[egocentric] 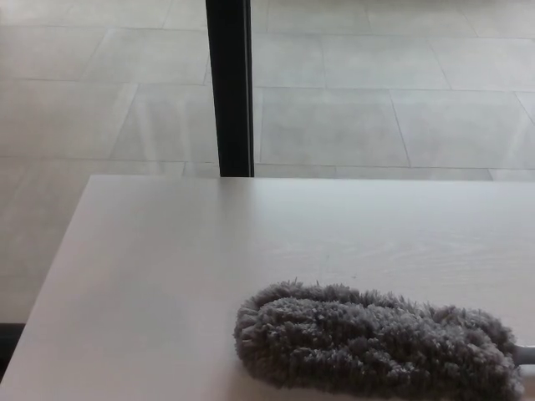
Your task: The robot uses its right hand to pick up the duster kept in the middle of the desk and use it to wipe the desk by swiping its surface twice
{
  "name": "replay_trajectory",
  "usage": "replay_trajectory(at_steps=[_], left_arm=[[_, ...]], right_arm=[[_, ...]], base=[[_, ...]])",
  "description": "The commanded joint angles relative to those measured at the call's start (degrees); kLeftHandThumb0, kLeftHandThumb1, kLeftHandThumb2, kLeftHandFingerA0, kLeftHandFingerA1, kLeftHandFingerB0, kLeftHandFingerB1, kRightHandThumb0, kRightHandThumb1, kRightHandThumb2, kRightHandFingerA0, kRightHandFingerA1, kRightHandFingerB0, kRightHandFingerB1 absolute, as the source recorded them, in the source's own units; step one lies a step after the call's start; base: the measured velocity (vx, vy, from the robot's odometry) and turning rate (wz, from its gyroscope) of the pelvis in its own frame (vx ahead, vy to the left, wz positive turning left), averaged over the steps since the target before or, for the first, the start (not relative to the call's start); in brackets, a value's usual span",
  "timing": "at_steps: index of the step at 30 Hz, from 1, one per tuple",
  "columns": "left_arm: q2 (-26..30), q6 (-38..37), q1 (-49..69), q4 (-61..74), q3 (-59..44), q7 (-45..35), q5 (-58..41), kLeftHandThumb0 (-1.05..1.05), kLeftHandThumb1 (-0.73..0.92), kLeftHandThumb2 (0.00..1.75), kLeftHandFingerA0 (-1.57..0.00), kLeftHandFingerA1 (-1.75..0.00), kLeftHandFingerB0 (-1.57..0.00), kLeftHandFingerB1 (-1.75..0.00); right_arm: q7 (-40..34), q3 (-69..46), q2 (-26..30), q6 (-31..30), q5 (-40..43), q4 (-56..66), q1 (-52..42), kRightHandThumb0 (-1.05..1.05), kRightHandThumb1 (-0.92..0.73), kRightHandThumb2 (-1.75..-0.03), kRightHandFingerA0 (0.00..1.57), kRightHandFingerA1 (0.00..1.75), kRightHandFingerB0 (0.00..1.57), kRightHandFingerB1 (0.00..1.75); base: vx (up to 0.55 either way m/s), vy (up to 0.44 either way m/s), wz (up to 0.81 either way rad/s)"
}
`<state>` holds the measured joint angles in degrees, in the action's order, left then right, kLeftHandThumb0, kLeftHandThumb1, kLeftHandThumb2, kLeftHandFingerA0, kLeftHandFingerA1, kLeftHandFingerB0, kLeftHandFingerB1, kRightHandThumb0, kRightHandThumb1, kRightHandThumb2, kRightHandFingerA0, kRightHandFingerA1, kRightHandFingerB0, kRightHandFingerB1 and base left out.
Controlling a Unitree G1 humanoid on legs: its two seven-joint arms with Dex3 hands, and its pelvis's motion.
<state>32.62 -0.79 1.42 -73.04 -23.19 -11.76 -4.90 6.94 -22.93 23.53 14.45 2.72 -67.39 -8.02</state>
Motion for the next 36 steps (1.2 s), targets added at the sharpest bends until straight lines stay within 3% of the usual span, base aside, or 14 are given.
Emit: replay_trajectory(at_steps=[1, 5, 6, 8, 9, 11, 15, 16, 18, 19, 20, 21, 23, 36], left_arm=[[1.25, 1.05, -0.76, -1.04, -0.97, -2.09, -1.81, -0.68, 0.66, 1.04, -0.42, -0.66, -0.32, -0.56], [1.10, 0.91, -1.18, -1.06, -0.59, -1.62, -1.68, -0.68, 0.85, 0.65, -0.47, -0.60, -0.37, -0.44], [1.10, 0.80, -1.19, -1.09, -0.36, -1.73, -1.49, -0.68, 0.86, 0.66, -0.46, -0.60, -0.35, -0.43], [1.05, 0.72, -1.27, -1.16, 0.04, -1.78, -1.20, -0.68, 0.86, 0.66, -0.46, -0.60, -0.35, -0.43], [1.03, 1.01, -1.47, -1.40, -0.54, -2.32, -1.87, -0.68, 0.86, 0.65, -0.42, -0.57, -0.34, -0.42], [1.03, 1.13, -1.47, -1.41, -0.48, -2.66, -1.88, -0.67, 0.86, 0.65, -0.42, -0.58, -0.34, -0.42], [0.97, 1.20, -1.72, -1.45, 0.08, -2.54, -1.33, -0.68, 0.86, 0.66, -0.42, -0.59, -0.35, -0.42], [0.97, 1.20, -1.68, -1.24, -0.45, -2.98, -1.97, -0.67, 0.86, 0.65, -0.41, -0.59, -0.34, -0.42], [1.10, 1.58, -2.03, -1.31, -0.57, -2.50, -2.02, -0.67, 0.86, 0.65, -0.42, -0.59, -0.34, -0.42], [1.14, 1.48, -2.05, -1.37, -0.51, -2.45, -1.91, -0.68, 0.86, 0.65, -0.42, -0.58, -0.34, -0.42], [1.18, 1.05, -1.88, -1.31, -0.31, -2.49, -1.69, -0.69, 0.86, 0.66, -0.42, -0.59, -0.33, -0.43], [1.22, 1.06, -1.79, -1.10, -0.40, -2.74, -1.85, -0.68, 0.86, 0.65, -0.41, -0.60, -0.34, -0.44], [1.13, 1.89, -1.99, -1.08, -1.09, -2.78, -2.61, -0.68, 0.85, 0.65, -0.41, -0.60, -0.35, -0.44], [1.13, 1.26, -1.49, -1.29, -1.19, -3.39, -2.38, -0.66, 0.86, 0.65, -0.39, -0.59, -0.33, -0.43]], right_arm=[[1.67, -4.23, 1.68, 2.73, 5.51, 0.31, 0.67, -0.71, -0.59, -0.94, 0.25, 0.63, 0.11, 0.43], [3.95, -10.45, 2.75, 2.38, 11.15, 4.51, 3.00, -0.75, -0.75, -0.63, 0.13, 0.54, 0.17, 0.29], [3.81, -11.06, 3.60, 2.90, 11.09, 5.33, 4.31, -0.38, -0.44, -1.03, 0.01, 0.52, 0.00, 0.49], [3.73, -11.75, 4.66, 3.11, 10.71, 6.17, 5.93, -0.38, -0.44, -1.03, 0.01, 0.52, 0.00, 0.49], [3.77, -12.24, 5.52, 4.13, 11.19, 10.87, 8.25, -0.76, -0.61, -0.95, 0.14, 0.55, 0.07, 0.41], [3.48, -11.87, 6.30, 2.03, 11.00, 17.17, 10.04, -0.76, -0.79, -0.65, 0.19, 0.40, 0.12, 0.23], [4.20, -11.04, 6.35, 0.17, 11.72, 26.67, 13.94, -0.78, -0.81, -0.66, 0.11, 0.32, 0.09, 0.21], [3.55, -9.53, 5.76, -3.80, 12.20, 36.97, 14.92, -0.88, -0.60, -1.03, 0.01, 0.34, 0.12, 0.31], [3.50, -6.61, 5.06, -3.13, 10.51, 46.18, 16.26, -0.95, -0.68, -0.73, 0.05, 0.45, 0.11, 0.32], [3.71, -6.08, 4.80, -4.09, 10.69, 48.26, 16.31, -0.40, -0.34, -0.99, 0.00, 0.52, 0.00, 0.50], [5.04, -2.15, 4.37, -3.27, 8.35, 54.72, 16.60, -0.40, -0.34, -1.00, 0.01, 0.52, 0.00, 0.50], [5.93, -0.02, 4.08, -3.21, 7.39, 58.05, 16.30, -0.89, -0.76, -0.64, 0.13, 0.47, 0.16, 0.33], [6.67, 3.25, 3.25, -2.34, 5.15, 62.23, 15.32, -0.84, -0.75, -0.64, 0.17, 0.44, 0.17, 0.31], [6.48, 24.69, 0.61, 7.63, -12.20, 58.33, 13.69, -0.78, -0.70, -0.62, 0.19, 0.45, 0.23, 0.30]], base=[[0.00, 0.000, 0.00], [0.00, 0.000, 0.00], [0.00, 0.000, 0.00], [0.00, 0.000, 0.00], [0.00, 0.000, 0.00], [0.00, 0.000, 0.00], [0.00, 0.000, 0.00], [0.00, 0.000, 0.00], [0.00, 0.000, 0.00], [0.00, 0.000, 0.00], [0.00, 0.000, 0.00], [0.00, 0.000, 0.00], [0.00, 0.000, 0.00], [0.00, 0.000, 0.00]])
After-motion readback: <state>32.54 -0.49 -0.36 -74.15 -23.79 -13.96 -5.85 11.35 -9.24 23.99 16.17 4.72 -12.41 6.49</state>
